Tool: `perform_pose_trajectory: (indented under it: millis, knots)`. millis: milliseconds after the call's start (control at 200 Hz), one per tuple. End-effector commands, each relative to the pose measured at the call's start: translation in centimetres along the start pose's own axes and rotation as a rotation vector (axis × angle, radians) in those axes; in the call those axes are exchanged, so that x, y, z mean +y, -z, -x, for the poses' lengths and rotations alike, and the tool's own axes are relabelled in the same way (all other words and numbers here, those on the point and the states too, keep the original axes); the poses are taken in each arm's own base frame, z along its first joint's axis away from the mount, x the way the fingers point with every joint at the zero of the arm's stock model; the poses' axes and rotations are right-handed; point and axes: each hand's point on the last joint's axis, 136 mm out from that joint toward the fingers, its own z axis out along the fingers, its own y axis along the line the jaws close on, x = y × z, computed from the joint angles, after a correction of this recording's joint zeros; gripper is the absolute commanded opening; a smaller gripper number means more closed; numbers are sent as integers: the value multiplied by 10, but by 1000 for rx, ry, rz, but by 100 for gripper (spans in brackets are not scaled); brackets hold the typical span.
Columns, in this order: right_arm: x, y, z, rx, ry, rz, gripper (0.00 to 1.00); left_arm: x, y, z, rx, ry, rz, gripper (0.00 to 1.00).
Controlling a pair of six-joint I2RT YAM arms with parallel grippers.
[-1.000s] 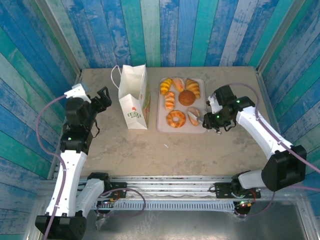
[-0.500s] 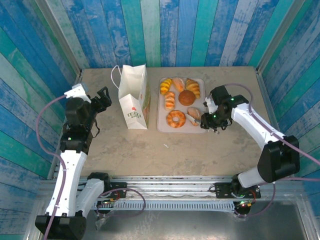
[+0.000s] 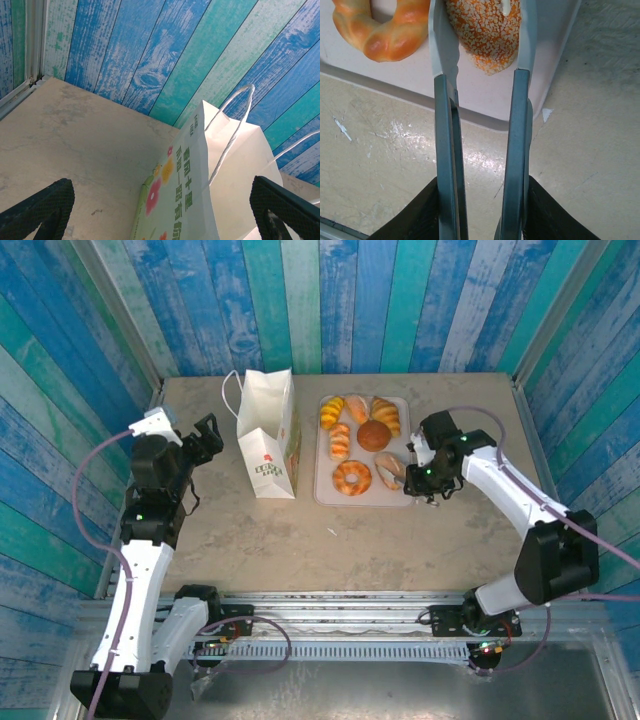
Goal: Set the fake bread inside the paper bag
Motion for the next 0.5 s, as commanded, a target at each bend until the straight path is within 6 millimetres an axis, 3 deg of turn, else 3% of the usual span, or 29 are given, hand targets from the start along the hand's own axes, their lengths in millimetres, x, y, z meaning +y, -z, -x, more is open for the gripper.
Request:
perform_pose_trajectory:
  millis: [0, 210, 496]
  knots:
    - [3, 30, 5, -77, 10, -22, 35, -8, 3, 8, 4, 0, -20, 94]
    - [12, 78, 12, -204, 13, -15, 34, -26, 4, 11, 41, 38, -100, 95]
    - [52, 158, 34, -413, 44, 63, 32, -58, -9, 0, 176, 142, -247, 96]
